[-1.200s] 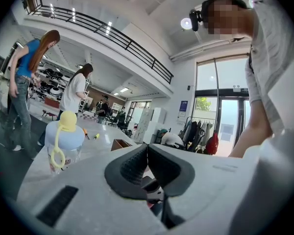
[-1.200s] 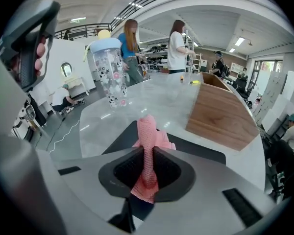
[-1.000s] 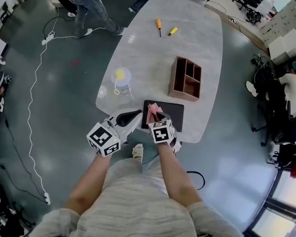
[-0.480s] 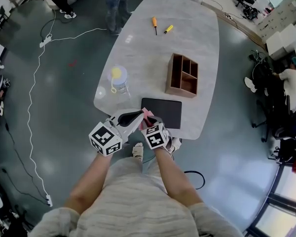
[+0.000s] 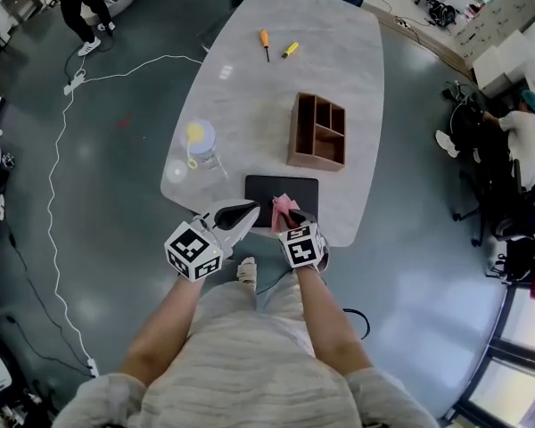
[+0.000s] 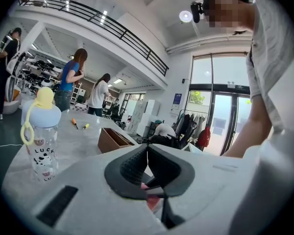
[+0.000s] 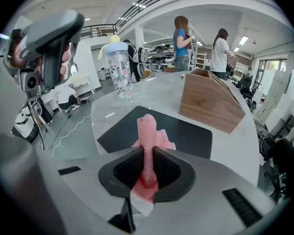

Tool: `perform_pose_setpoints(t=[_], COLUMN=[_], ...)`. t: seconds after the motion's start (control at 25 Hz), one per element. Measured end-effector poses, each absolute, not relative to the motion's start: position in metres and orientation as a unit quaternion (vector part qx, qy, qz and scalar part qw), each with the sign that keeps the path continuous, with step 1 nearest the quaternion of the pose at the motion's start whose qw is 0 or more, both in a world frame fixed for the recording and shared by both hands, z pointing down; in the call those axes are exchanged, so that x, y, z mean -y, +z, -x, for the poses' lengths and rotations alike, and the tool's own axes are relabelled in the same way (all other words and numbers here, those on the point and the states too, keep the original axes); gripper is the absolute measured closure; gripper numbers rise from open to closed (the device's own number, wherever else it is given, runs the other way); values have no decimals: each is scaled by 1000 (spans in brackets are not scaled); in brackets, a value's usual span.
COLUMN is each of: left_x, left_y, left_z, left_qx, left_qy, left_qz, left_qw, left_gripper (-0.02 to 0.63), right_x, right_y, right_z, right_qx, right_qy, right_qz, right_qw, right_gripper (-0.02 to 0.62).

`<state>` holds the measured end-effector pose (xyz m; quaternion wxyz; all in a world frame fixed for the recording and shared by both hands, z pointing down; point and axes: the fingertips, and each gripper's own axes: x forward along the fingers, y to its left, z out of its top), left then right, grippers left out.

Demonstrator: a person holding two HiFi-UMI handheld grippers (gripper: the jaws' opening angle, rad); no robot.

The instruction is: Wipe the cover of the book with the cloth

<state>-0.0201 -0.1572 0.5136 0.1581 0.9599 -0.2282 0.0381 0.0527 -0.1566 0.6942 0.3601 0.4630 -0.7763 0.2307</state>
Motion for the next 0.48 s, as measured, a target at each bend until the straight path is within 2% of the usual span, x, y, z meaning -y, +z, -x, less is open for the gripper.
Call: perform_pose_setpoints(t=[0.48], left_x=[159], left_y=[515], left_z=[-12], left_qx=[205], left_qy=[45], left_qz=[-965], left_qw=[160], left_gripper=[591], right_x=[144], right_y=[694], right_z=[-138], right_qx=[723], right_qy=[252], right_qz=[-526], right_qw=[370], right_gripper=[546])
